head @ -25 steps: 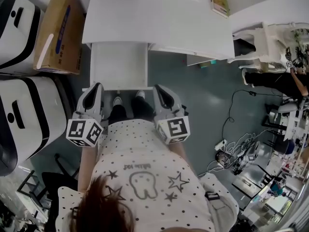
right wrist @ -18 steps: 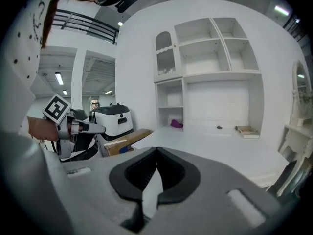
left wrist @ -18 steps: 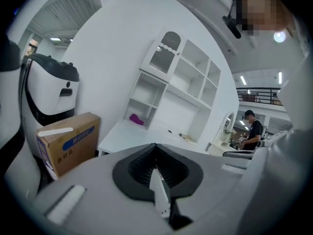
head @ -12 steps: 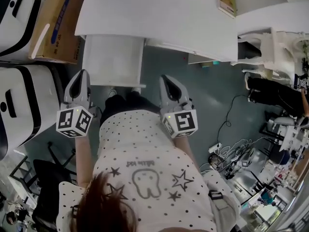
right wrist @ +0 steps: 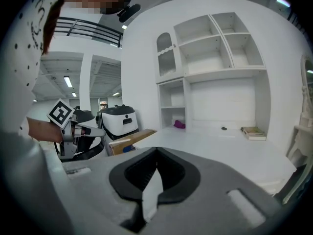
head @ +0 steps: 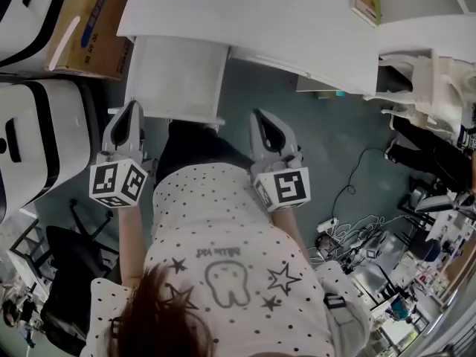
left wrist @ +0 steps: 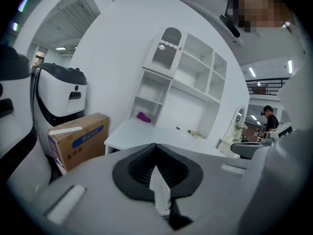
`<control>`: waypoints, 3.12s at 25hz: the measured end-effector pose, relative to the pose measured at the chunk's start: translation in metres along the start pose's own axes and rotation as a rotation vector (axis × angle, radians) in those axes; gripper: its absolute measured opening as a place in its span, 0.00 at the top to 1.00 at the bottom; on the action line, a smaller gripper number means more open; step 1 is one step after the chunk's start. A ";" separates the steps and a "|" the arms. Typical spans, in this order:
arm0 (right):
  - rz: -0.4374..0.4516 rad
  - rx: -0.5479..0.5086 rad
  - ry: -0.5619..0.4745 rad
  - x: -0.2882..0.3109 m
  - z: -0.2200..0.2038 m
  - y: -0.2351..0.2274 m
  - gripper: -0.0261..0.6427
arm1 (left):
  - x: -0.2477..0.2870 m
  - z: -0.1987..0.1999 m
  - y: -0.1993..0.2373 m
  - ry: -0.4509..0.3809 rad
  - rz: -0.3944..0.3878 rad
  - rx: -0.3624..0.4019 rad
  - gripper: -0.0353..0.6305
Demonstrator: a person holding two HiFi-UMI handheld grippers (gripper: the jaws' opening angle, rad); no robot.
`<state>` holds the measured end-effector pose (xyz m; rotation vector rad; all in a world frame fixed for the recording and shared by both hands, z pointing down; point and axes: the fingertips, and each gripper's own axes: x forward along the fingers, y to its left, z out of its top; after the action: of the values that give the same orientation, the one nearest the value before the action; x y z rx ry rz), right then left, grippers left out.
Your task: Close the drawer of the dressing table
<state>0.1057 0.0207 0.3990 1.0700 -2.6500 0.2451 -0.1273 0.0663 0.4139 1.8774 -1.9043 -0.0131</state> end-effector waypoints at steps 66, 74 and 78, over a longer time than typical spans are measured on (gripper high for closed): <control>0.031 -0.201 0.015 -0.015 0.004 0.009 0.97 | 0.043 -0.345 0.074 0.931 0.032 -0.019 0.83; 0.019 -0.187 0.019 -0.018 0.003 -0.002 0.97 | 0.046 -0.343 0.072 0.874 0.079 -0.027 0.84; 0.004 -0.183 0.022 -0.020 0.000 -0.001 0.97 | 0.045 -0.343 0.079 0.848 0.098 -0.020 0.84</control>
<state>0.1206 0.0332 0.3928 0.9972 -2.5960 0.0149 -0.0874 0.1350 0.7600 1.4216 -1.3708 0.6781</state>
